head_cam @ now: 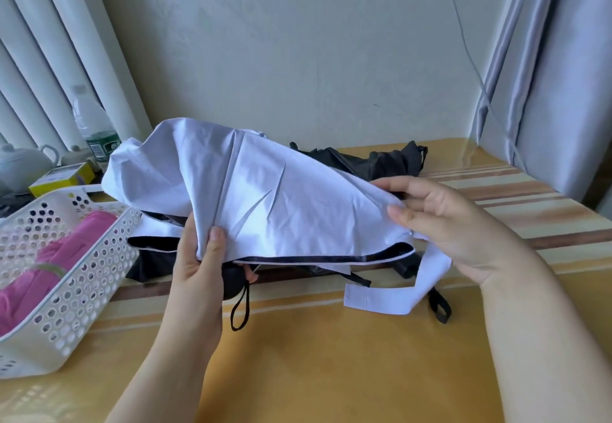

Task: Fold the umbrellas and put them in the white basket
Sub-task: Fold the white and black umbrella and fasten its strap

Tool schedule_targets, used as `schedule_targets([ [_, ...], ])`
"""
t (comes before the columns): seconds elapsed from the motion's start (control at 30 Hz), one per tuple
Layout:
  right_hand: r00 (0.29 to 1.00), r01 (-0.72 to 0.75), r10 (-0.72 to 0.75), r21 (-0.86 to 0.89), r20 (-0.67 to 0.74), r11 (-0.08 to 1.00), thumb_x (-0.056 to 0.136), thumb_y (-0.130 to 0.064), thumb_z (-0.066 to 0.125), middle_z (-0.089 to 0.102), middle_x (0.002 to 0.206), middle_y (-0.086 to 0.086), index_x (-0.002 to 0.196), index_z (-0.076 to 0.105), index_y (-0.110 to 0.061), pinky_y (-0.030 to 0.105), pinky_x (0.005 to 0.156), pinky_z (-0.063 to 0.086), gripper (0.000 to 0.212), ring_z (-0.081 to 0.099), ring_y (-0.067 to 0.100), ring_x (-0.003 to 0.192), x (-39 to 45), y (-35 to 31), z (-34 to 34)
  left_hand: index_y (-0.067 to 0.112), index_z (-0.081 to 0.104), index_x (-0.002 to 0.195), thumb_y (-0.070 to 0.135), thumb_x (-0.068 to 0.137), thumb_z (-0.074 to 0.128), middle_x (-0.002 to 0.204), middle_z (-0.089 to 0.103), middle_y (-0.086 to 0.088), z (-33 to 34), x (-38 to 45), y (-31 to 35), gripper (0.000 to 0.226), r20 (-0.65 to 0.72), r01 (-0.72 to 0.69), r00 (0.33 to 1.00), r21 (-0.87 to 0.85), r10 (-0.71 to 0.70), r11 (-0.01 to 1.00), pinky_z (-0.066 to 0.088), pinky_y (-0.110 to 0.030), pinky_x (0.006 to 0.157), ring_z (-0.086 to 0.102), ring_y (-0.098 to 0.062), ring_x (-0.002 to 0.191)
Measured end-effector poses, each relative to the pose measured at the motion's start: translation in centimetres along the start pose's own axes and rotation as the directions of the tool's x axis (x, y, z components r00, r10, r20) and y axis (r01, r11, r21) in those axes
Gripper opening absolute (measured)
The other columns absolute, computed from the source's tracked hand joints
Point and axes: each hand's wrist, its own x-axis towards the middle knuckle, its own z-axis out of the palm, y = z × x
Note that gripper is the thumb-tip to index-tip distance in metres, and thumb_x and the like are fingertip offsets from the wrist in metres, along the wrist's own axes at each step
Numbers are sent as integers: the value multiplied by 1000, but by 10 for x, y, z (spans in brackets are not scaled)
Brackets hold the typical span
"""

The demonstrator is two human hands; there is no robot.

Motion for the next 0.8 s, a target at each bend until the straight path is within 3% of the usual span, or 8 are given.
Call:
schedule_targets([
  [0.13, 997, 2, -2, 6, 83, 1000, 75, -22, 65, 74, 102, 8, 113, 65, -21, 32, 79, 54, 38, 69, 20, 91, 1, 4, 6, 29, 48, 137, 30, 96, 52, 127, 60, -6, 0, -2, -1, 42, 25, -34, 999, 51, 33, 998, 55, -33, 76, 58, -33, 108],
  [0.3, 996, 94, -92, 206, -20, 974, 61, -34, 82, 75, 88, 11, 91, 76, -33, 28, 69, 58, 31, 72, 22, 80, 1, 2, -3, 26, 51, 133, 28, 93, 49, 106, 59, -5, 4, -5, 4, 40, 4, -7, 1000, -51, 7, 999, 51, -28, 54, 50, -31, 80],
  [0.4, 994, -82, 52, -330, -98, 941, 83, -27, 73, 74, 97, 9, 119, 58, -52, 31, 86, 53, 46, 66, 27, 102, 4, 14, -7, 30, 52, 134, 24, 92, 55, 119, 63, 6, 8, -9, 6, 43, 22, -26, 999, -30, 26, 999, 53, -21, 61, 62, -20, 97],
  [0.47, 960, -95, -73, -558, -271, 824, 90, -22, 66, 69, 100, -12, 133, 50, -43, 21, 78, 47, 51, 61, 9, 96, 8, 14, 6, 41, 53, 131, 26, 89, 61, 122, 62, 13, 12, -11, 4, 46, 62, -57, 997, 31, 55, 998, 55, -23, 67, 63, -9, 103],
  [0.53, 834, 176, -463, -651, -301, 739, 89, -24, 64, 58, 94, -15, 125, 61, -25, 13, 75, 41, 36, 51, -2, 85, 7, 3, 31, 55, 54, 123, 31, 85, 53, 120, 60, 21, 16, -15, 2, 45, 115, -96, 990, 99, 84, 990, 57, -29, 70, 62, -5, 99],
  [0.6, 733, 406, -658, -664, -174, 628, 90, -28, 59, 55, 93, -7, 114, 66, -17, 8, 78, 39, 28, 50, -1, 82, 3, -3, 63, 51, 52, 124, 28, 84, 51, 124, 60, 20, 21, -19, 1, 46, 156, -131, 981, 114, 113, 985, 53, -19, 72, 61, 1, 96],
  [0.67, 766, 416, -635, -678, -98, 606, 91, -36, 51, 55, 110, -5, 125, 61, -18, 11, 86, 39, 40, 51, 3, 97, 2, 2, 87, 44, 51, 128, 26, 84, 49, 122, 63, 15, 25, -21, 0, 47, 183, -134, 977, 112, 112, 985, 50, -12, 68, 60, 2, 90],
  [0.8, 797, 373, -604, -766, -25, 524, 95, -33, 42, 44, 133, -6, 144, 43, -18, 26, 101, 34, 51, 44, 17, 117, 7, 16, 98, 37, 44, 136, 28, 90, 49, 131, 57, 16, 30, -25, 1, 47, 262, -216, 952, 201, 160, 956, 47, -14, 88, 55, 4, 113],
])
